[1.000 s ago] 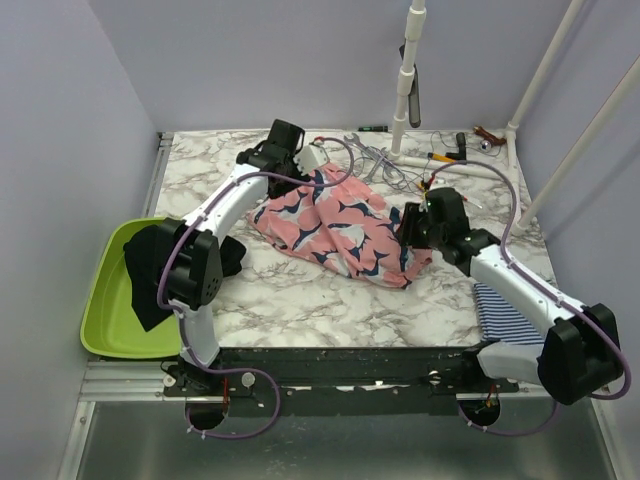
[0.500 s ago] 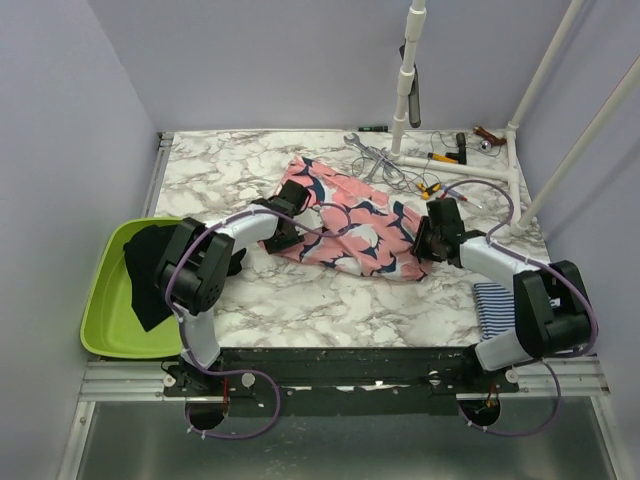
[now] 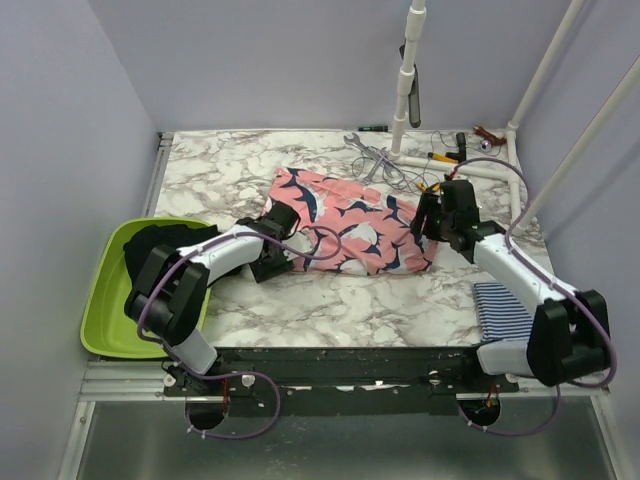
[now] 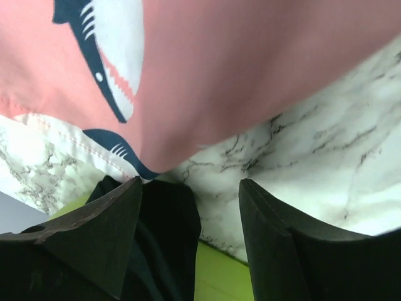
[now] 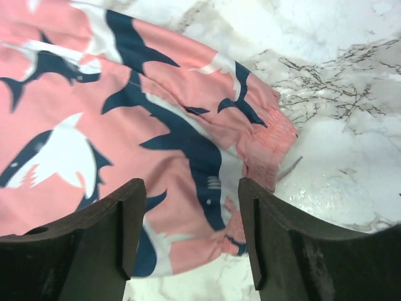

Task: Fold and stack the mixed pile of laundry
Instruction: Fold the shorts at the center of the board.

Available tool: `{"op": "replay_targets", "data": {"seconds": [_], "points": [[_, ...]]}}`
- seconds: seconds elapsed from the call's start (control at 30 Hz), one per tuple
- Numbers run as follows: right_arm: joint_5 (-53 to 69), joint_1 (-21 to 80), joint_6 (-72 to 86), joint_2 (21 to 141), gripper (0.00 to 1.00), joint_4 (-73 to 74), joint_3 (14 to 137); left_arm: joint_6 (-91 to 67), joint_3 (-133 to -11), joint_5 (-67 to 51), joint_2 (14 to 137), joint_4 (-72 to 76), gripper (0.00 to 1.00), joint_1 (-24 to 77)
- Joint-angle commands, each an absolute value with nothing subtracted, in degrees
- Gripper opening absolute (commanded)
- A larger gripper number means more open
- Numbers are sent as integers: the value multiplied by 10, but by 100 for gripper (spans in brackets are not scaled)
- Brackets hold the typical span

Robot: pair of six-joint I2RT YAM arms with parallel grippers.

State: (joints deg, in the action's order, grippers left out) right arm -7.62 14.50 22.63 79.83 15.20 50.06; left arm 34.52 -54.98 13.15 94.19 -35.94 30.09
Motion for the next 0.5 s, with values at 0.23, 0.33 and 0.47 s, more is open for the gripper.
{"op": "replay_targets", "data": {"seconds": [0.23, 0.33, 0.47], "points": [[-9, 98, 329, 685, 94, 151, 382, 295, -696, 50, 849, -426, 66, 327], [51, 66, 354, 707, 94, 77, 354, 238, -745, -44, 868, -380, 66, 350], [113, 41, 390, 767, 89, 6, 332, 118, -769, -152, 948, -316, 64, 360]]}}
